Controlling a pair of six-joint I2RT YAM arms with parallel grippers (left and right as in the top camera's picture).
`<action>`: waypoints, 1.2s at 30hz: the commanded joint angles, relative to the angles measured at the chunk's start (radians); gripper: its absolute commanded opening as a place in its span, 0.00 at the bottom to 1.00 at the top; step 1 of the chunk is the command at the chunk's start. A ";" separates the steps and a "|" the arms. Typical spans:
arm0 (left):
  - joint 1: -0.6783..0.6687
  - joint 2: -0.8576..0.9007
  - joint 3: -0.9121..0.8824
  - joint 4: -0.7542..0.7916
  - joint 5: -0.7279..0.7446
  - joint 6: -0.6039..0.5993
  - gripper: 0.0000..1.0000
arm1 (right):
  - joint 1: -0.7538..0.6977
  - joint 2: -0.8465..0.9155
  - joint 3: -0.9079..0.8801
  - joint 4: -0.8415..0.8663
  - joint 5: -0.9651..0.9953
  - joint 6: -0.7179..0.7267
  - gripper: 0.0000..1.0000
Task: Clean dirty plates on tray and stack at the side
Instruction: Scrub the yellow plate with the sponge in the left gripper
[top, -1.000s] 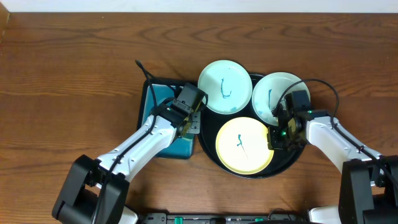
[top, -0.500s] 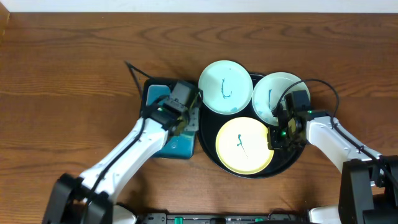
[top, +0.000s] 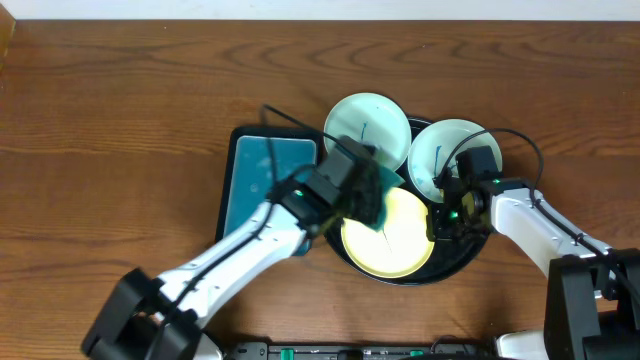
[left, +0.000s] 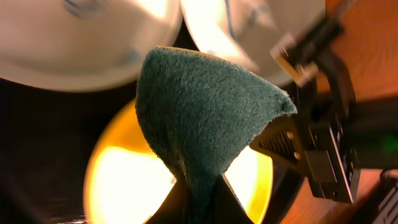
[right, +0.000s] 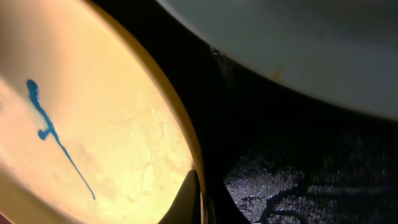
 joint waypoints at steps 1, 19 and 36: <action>-0.073 0.059 0.023 0.030 0.010 -0.013 0.07 | 0.037 0.024 -0.016 0.011 -0.030 0.008 0.01; -0.171 0.246 0.023 0.007 -0.391 -0.052 0.07 | 0.038 0.024 -0.016 0.001 -0.030 0.008 0.01; -0.164 0.246 0.023 -0.126 -0.043 -0.037 0.07 | 0.038 0.024 -0.016 -0.005 -0.030 0.007 0.01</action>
